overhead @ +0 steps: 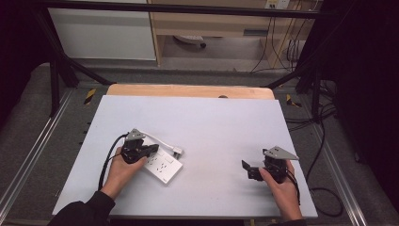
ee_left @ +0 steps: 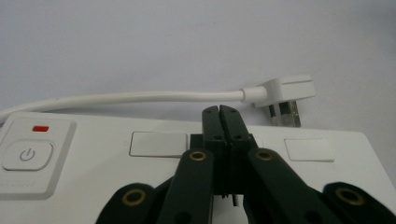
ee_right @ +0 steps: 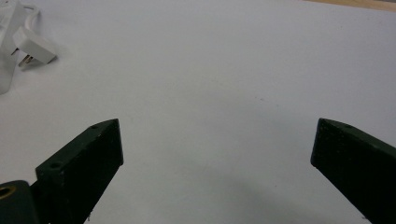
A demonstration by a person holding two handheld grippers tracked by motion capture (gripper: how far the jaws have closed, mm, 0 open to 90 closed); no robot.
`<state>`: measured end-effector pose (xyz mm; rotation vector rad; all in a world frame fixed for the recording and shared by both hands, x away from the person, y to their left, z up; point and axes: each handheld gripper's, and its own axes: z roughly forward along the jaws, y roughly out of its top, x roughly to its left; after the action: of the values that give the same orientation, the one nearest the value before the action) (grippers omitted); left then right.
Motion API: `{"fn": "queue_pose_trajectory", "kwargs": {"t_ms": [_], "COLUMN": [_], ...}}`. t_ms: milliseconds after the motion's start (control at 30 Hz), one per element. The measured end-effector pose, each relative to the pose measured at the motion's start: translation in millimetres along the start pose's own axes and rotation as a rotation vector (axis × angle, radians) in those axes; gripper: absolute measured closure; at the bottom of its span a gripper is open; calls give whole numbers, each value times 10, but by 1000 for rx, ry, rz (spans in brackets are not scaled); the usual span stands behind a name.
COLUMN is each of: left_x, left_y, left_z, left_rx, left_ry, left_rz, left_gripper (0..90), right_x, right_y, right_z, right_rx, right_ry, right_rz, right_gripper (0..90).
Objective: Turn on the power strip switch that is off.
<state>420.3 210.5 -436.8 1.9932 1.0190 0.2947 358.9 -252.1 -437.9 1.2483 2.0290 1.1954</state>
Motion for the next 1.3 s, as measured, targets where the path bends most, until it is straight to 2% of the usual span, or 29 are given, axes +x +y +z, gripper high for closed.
{"fn": "queue_pose_trajectory", "kwargs": {"t_ms": [33,233,433,1300], "left_x": [3,2,6,-3], "left_y": [-4,-5,-7,-15], "left_z": [3,6,5,10], "left_rx": [7,2,0,-10], "left_ry": [3,3,8,9], "left_rz": [11,4,22,27], "left_gripper": [899,900,899,899], "right_x": [0,2,3,6], "right_y": [0,0,-1,0], "right_z": [0,0,1,4], "right_rx": [0,1,1,3], "right_ry": [0,2,2,3], "right_rz": [0,5,4,2], "right_gripper": [28,28,28,28]}}
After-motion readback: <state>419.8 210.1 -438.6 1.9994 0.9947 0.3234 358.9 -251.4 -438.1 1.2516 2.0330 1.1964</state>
